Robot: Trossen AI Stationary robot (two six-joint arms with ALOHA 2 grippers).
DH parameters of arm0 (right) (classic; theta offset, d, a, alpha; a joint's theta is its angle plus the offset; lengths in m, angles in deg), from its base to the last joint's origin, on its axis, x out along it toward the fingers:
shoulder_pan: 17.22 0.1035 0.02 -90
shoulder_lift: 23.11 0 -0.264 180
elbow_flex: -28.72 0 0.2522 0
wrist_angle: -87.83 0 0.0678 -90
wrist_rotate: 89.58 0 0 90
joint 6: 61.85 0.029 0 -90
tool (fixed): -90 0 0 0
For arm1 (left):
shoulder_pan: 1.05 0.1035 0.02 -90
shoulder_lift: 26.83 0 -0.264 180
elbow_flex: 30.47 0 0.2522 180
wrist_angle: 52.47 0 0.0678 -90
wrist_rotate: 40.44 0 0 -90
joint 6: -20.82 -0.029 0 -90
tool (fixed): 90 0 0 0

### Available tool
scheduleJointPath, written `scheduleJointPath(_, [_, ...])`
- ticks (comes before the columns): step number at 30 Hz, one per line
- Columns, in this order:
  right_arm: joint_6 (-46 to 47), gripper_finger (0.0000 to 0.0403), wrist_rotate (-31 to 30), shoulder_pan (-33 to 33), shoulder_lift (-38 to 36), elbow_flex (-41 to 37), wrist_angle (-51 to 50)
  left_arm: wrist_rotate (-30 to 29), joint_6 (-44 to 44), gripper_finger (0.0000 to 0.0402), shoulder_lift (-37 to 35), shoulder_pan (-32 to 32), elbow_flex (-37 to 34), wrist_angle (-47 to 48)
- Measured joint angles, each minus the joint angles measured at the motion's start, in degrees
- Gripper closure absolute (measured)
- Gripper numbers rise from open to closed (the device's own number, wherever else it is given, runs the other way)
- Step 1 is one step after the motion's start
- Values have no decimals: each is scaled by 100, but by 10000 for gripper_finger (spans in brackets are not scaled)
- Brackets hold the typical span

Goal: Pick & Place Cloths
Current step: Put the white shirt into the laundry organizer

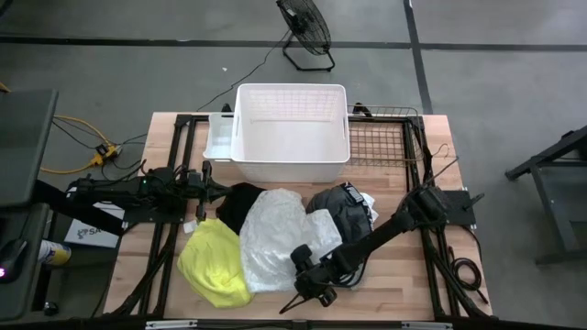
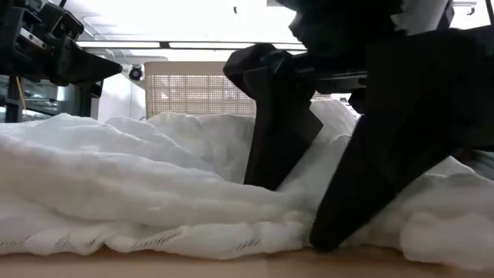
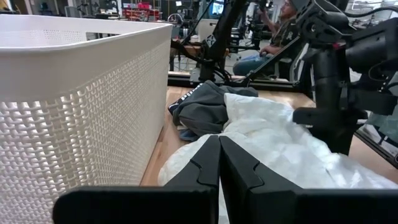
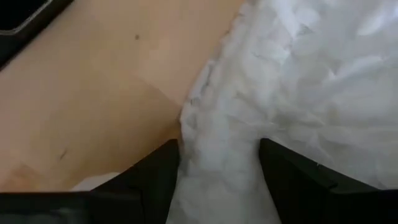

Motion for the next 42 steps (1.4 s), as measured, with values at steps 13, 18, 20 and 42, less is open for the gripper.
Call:
scheduleJointPath(13, [580, 293, 418, -252, 121, 20, -511, 0, 0, 401, 1, -1, 1, 1])
scheduleJointPath(18, [728, 380, 456, -258, -21, -11, -404, -1, 0, 401, -1, 0, 0, 0])
scheduleJointPath(20, [766, 388, 464, -268, -140, -24, -424, 0, 0, 401, -1, -1, 1, 1])
scheduleJointPath(42, [788, 393, -1331, -427, -2490, -19, 560, 2, 0, 401, 1, -1, -1, -1])
